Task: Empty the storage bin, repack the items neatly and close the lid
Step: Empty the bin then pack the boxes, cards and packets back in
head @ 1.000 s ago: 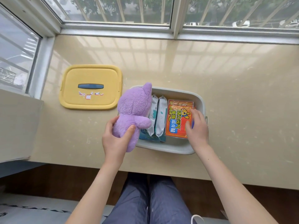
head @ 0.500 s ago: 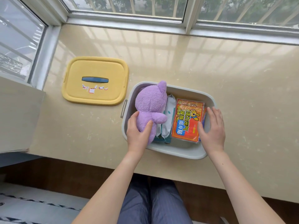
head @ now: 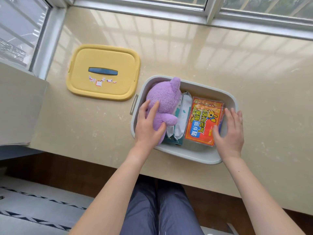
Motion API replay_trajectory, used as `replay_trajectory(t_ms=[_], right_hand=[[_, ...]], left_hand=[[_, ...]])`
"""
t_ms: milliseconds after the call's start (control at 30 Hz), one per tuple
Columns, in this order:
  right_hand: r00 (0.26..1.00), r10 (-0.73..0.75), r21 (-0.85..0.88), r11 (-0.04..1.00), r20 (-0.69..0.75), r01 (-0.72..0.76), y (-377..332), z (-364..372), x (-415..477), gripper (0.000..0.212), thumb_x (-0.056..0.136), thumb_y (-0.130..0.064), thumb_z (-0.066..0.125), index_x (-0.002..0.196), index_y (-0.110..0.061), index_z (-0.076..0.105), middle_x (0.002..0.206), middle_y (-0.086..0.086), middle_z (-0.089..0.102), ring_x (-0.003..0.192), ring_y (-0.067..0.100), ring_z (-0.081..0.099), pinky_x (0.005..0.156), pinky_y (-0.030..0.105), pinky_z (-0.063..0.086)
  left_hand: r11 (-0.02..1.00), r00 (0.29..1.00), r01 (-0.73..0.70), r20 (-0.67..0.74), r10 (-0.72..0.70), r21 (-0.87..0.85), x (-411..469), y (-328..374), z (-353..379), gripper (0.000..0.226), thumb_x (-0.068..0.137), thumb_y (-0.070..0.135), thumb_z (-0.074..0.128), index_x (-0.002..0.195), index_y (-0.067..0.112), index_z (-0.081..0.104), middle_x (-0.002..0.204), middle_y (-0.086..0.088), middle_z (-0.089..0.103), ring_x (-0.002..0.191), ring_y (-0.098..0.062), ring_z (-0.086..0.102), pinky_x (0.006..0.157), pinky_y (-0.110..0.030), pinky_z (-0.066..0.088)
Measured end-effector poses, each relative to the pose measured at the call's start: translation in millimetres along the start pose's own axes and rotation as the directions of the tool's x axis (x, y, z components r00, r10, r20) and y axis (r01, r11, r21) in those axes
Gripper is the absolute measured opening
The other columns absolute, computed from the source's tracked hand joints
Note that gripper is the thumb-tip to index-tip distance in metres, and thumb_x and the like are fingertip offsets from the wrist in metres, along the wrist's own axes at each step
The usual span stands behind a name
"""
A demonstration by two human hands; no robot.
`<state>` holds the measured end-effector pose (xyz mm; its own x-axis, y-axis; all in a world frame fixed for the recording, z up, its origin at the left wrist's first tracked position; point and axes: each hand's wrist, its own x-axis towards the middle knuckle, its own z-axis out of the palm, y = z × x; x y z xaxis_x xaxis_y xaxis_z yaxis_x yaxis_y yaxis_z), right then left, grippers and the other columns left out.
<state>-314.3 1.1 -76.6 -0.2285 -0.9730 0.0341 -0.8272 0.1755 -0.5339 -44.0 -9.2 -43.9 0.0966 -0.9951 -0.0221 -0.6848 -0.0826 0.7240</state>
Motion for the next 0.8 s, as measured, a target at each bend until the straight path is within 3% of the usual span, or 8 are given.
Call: replay_trajectory(t_ms=[133,300,433,567,700,800], right_hand=[[1.0,-0.001,0.016,1.0,-0.019,0.002,1.2,1.2,-0.1,0.063,0.085,-0.016,0.061,0.145,-0.01,0.043,0.154,0.011,0.038,0.148,0.028,0.022,0.118,0.036,0.025],[1.0,-0.011,0.013,1.0,-0.019,0.012,2.8,2.2,-0.2,0.067,0.084,-0.006,0.066,0.146,-0.008,0.042,0.154,0.012,0.037,0.148,0.029,0.022,0.117,0.019,0.015],[1.0,-0.018,-0.001,1.0,-0.011,0.018,1.9,1.7,0.3,0.072,0.083,-0.004,0.067,0.148,-0.007,0.038,0.155,0.013,0.035,0.148,0.03,0.022,0.115,0.009,0.007],[1.0,0.002,-0.014,1.0,-0.008,-0.002,-0.8,0.3,0.8,0.076,0.084,-0.004,0.065,0.151,-0.004,0.029,0.158,0.015,0.028,0.148,0.028,0.02,0.114,0.007,0.003],[0.999,0.029,-0.006,1.0,-0.022,-0.029,-1.2,0.6,1.8,0.079,0.084,-0.005,0.065,0.152,-0.002,0.025,0.159,0.016,0.026,0.148,0.027,0.022,0.115,0.008,0.005],[0.998,0.055,0.013,0.998,-0.022,-0.055,-1.0,1.2,2.7,0.08,0.084,-0.007,0.067,0.152,-0.002,0.025,0.158,0.015,0.027,0.147,0.025,0.023,0.115,0.008,0.005]], left_hand=[[0.999,0.994,0.006,0.108,-0.009,0.033,9.4,-10.3,-1.1,0.071,0.081,0.019,0.068,0.147,0.018,0.042,0.148,-0.01,0.037,0.137,-0.02,0.039,0.106,-0.027,0.037],[0.991,0.967,0.103,0.223,-0.119,0.082,15.4,-25.6,-3.9,0.073,0.088,0.005,0.059,0.153,0.01,0.026,0.157,-0.009,0.027,0.144,-0.021,0.028,0.108,-0.016,0.021],[0.989,0.97,0.101,0.211,-0.121,0.107,17.1,-20.3,-4.0,0.078,0.084,0.0,0.055,0.154,0.01,0.021,0.16,-0.011,0.021,0.145,-0.025,0.025,0.113,-0.031,0.028],[0.987,0.978,-0.073,0.204,0.043,0.14,17.9,-10.1,-5.9,0.086,0.077,0.012,0.065,0.154,0.013,0.026,0.161,0.0,0.021,0.146,-0.016,0.022,0.109,-0.026,0.032],[0.987,0.976,-0.069,0.216,0.037,0.145,21.5,-9.7,-3.4,0.086,0.08,0.024,0.071,0.154,0.016,0.026,0.16,0.005,0.023,0.146,-0.01,0.019,0.114,-0.017,0.016],[0.989,0.977,-0.069,0.21,0.04,0.131,24.7,-15.8,-0.3,0.088,0.077,0.019,0.073,0.153,0.014,0.028,0.158,0.001,0.026,0.145,-0.014,0.022,0.113,-0.01,0.009]])
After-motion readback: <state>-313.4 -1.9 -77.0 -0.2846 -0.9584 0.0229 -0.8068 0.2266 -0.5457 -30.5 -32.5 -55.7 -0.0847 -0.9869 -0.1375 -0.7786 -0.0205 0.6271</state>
